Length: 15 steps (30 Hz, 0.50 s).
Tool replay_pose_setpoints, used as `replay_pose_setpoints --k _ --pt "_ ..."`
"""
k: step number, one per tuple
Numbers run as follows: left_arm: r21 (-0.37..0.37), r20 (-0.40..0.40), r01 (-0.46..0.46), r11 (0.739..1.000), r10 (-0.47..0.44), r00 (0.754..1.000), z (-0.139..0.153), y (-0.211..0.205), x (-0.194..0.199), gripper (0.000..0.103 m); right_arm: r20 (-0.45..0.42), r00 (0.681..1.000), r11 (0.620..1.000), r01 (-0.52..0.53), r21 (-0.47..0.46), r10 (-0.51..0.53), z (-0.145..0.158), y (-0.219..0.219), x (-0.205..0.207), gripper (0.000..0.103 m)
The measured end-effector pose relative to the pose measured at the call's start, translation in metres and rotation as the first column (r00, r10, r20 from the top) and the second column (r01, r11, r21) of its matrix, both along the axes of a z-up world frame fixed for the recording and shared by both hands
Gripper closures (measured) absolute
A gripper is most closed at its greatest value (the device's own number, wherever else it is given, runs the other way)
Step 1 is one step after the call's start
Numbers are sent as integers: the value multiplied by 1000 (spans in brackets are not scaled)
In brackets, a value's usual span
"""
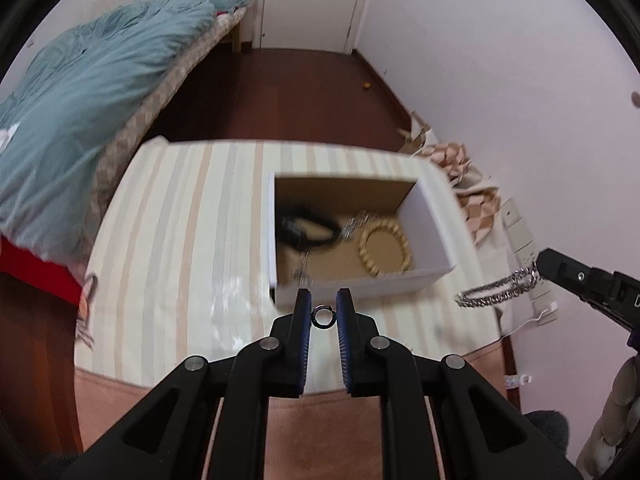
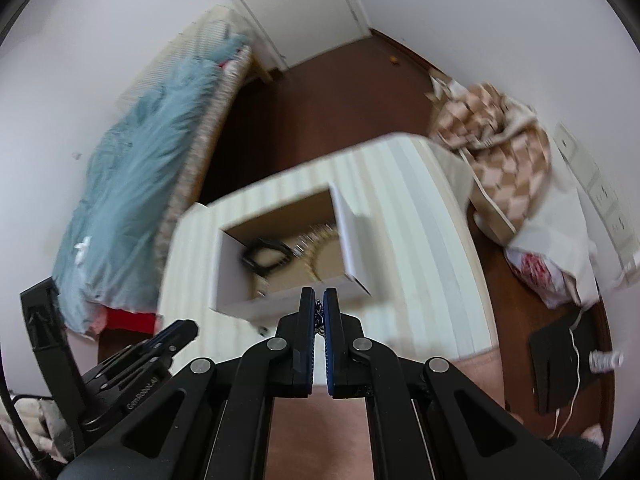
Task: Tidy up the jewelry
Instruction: 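Carry the curb chain and black ring into the box and open both tools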
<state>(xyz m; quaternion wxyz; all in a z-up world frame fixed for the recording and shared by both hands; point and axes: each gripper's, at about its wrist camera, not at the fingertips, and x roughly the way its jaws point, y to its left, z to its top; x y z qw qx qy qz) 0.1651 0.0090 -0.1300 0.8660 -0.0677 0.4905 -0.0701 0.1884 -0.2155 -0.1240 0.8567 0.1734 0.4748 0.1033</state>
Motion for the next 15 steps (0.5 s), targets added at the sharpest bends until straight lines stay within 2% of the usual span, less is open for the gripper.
replay_pose_setpoints --k 3,7,12,15 --pt "-15 11 13 1000 -13 1000 13 2 18 93 41 999 999 -31 -13 32 20 12 20 99" --pt "-37 -9 27 999 -28 1000 13 1 44 93 35 997 997 -64 -32 65 23 26 49 99" --pt "-89 -99 48 995 -57 993 -9 -1 80 93 -45 995 995 -89 -36 88 -3 35 88 99" --pt "-36 -160 47 998 -52 986 -25 -6 100 92 -104 989 994 -109 -23 106 -23 38 106 99"
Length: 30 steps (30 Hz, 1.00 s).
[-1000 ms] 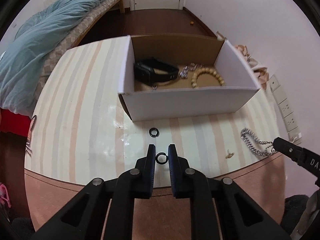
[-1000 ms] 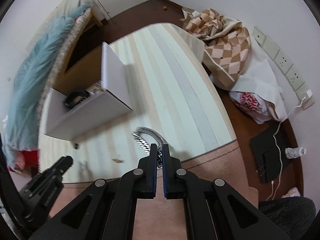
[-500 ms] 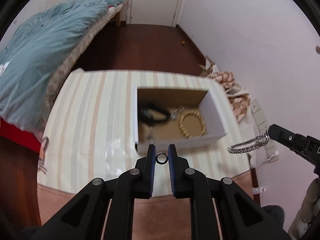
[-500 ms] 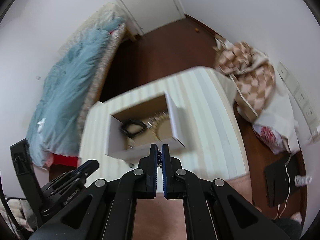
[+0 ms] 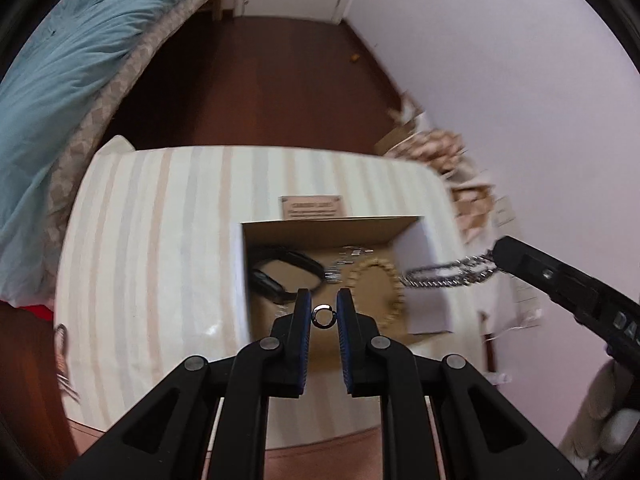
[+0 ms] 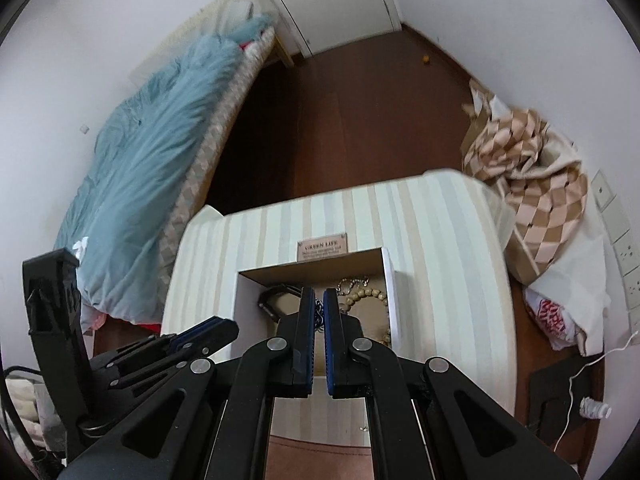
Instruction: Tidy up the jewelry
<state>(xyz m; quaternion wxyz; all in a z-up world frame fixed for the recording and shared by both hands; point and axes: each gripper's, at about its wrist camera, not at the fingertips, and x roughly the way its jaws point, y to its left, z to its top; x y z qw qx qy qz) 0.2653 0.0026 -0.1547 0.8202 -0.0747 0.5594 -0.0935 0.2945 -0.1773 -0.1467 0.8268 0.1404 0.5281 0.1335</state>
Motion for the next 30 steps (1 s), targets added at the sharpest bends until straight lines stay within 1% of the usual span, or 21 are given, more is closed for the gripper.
replay_pose_setpoints --k 2,3,5,6,7,8,9,10,12,13,14,15,16,17,18,19,21,22,25,27,30 --pt "-1 -18 0 1000 0 1000 -6 -1 10 91 -39 999 1000 -9 10 9 -13 2 12 99" --pt "3 -23 -3 1000 3 1000 -9 -1 13 91 -75 997 999 -34 20 36 -21 5 19 99" --pt "13 -23 -4 1000 4 1000 -10 -1 19 82 -131 990 999 -47 17 49 -34 7 28 98" --pt "16 -19 -8 1000 9 1000 -10 0 21 62 -154 987 999 -51 13 53 -39 7 31 98" --pt "18 -14 -15 1000 15 1000 -9 3 23 34 -163 985 999 -53 12 54 -41 8 32 98" --pt "11 -5 -25 1000 25 1000 -7 6 24 26 -169 984 998 -58 4 58 -42 8 33 98" --pt "2 9 -41 999 41 999 -4 12 24 24 -164 985 998 -60 -8 58 -40 9 34 98" --pt "2 13 -54 999 54 998 -2 17 24 24 -158 986 998 -62 -16 58 -38 9 33 97" --pt "6 13 -75 997 75 997 1 25 26 24 -141 988 997 -67 -40 61 -32 10 32 89" --pt "14 21 -91 996 90 996 3 31 24 24 -132 989 996 -68 -60 60 -28 11 30 75" --pt "20 26 -99 995 99 995 4 34 23 24 -126 990 995 -73 -67 64 -26 12 29 59" --pt "32 31 -111 993 110 993 4 39 21 20 -117 991 994 -77 -80 68 -24 13 26 51" --pt "50 37 -121 991 119 992 5 43 18 9 -111 992 992 -76 -96 65 -21 13 25 36" --pt "74 50 -131 989 128 991 7 46 13 3 -102 993 990 -76 -120 64 -19 13 22 29" --pt "97 65 -141 985 135 989 8 48 9 0 -97 993 984 -76 -159 61 -19 15 18 27" --pt "127 85 -147 981 137 987 9 49 3 0 -92 994 979 -74 -192 57 -19 16 15 24" --pt "160 107 -153 975 137 985 10 49 -5 0 -81 996 960 -69 -272 48 -22 19 5 14" --pt "173 113 -154 973 136 984 9 48 -10 0 -81 996 954 -67 -291 45 -23 19 2 8" --pt "205 116 -152 967 130 985 5 46 -21 0 -79 996 932 -63 -356 37 -31 22 -13 8" --pt "209 113 -152 966 131 985 3 46 -28 0 -75 997 923 -61 -380 35 -34 24 -21 7" --pt "209 114 -154 966 133 985 4 45 -37 0 -68 997 923 -50 -382 26 -34 24 -31 6"
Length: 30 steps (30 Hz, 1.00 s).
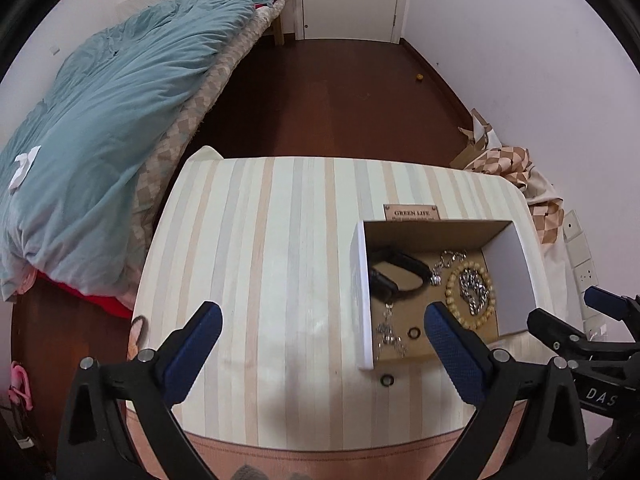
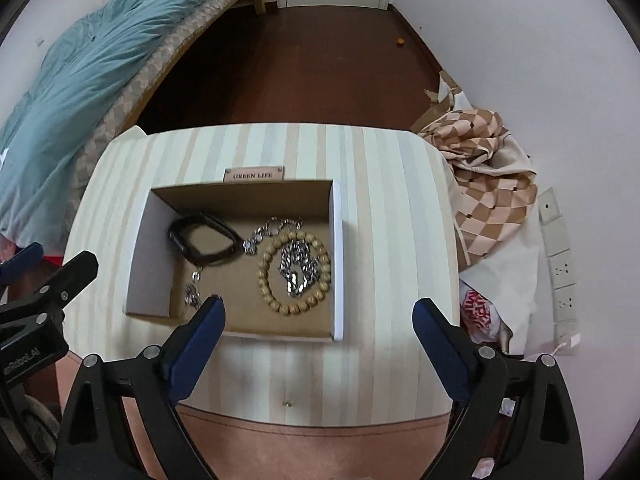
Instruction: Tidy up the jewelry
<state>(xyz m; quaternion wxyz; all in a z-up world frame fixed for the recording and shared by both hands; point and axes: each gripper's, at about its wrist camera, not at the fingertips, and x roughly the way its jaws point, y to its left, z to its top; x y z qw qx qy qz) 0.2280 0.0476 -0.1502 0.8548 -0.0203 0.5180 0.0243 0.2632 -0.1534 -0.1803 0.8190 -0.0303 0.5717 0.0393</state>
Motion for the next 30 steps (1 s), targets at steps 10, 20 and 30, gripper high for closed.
replay_pose_setpoints --k 10,20,30 --pt "36 71 -23 999 21 997 32 0 -32 0 69 998 1000 8 14 -9 29 4 -32 6" --pt "69 180 -68 995 54 982 76 -3 -77 0 194 980 1000 29 8 -30 83 -5 -75 6" --pt "55 257 -71 996 54 965 115 -12 -120 0 309 949 998 53 13 -55 131 -17 -120 6"
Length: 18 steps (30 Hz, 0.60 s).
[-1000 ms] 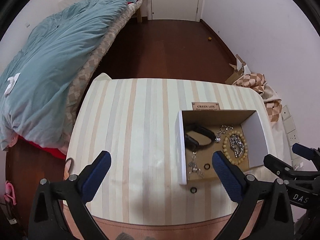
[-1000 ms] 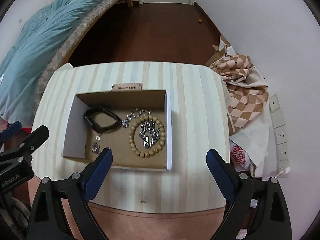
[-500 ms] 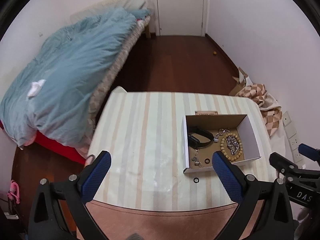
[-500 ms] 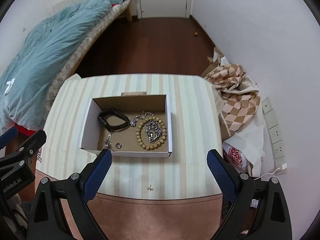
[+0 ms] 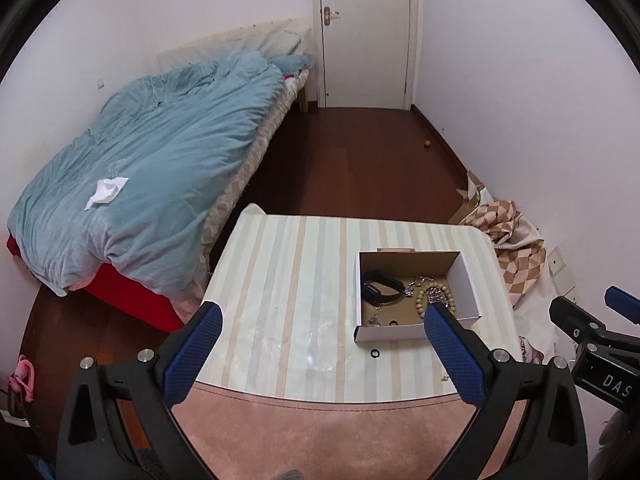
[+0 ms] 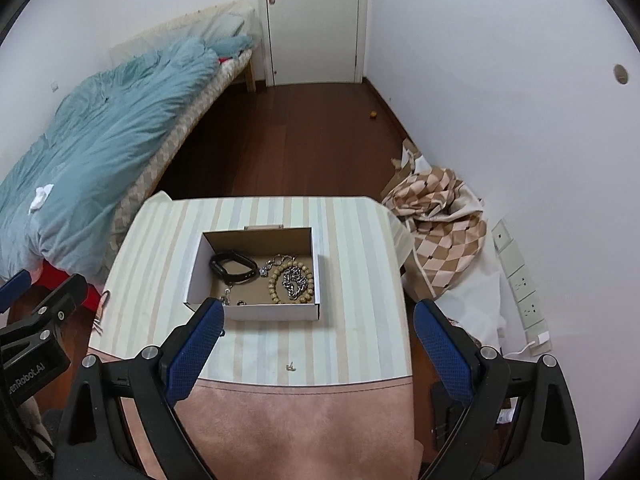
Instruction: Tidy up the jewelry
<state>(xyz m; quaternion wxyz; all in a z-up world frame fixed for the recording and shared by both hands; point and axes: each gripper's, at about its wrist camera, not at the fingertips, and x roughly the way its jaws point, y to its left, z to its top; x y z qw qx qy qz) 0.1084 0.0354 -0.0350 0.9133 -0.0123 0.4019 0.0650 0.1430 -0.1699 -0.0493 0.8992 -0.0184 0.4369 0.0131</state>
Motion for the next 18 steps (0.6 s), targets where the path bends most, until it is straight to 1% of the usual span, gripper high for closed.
replay_pose_setpoints --k 6,8,11,14,16,18 --pt "-16 17 8 1000 -7 1000 13 -5 -13 0 45 999 1000 2 8 -2 16 -3 -20 6" --pt "-23 17 7 1000 -7 1000 14 -6 -16 0 49 999 1000 5 21 -6 19 -5 -25 6" --pt "-14 12 -13 1000 13 1000 9 -7 -16 0 41 999 999 17 34 -18 16 -9 -26 6" --pt "-9 -13 -28 1000 28 1000 -6 -7 -12 0 9 1000 998 20 55 -21 0 -14 -22 6" --pt "5 -36 -41 999 41 999 -20 -6 -9 0 -40 999 997 23 80 -20 -21 -17 -15 6" --pt "7 -74 -42 999 42 996 -40 -4 -6 0 -72 997 995 26 99 -19 -43 -19 -12 6"
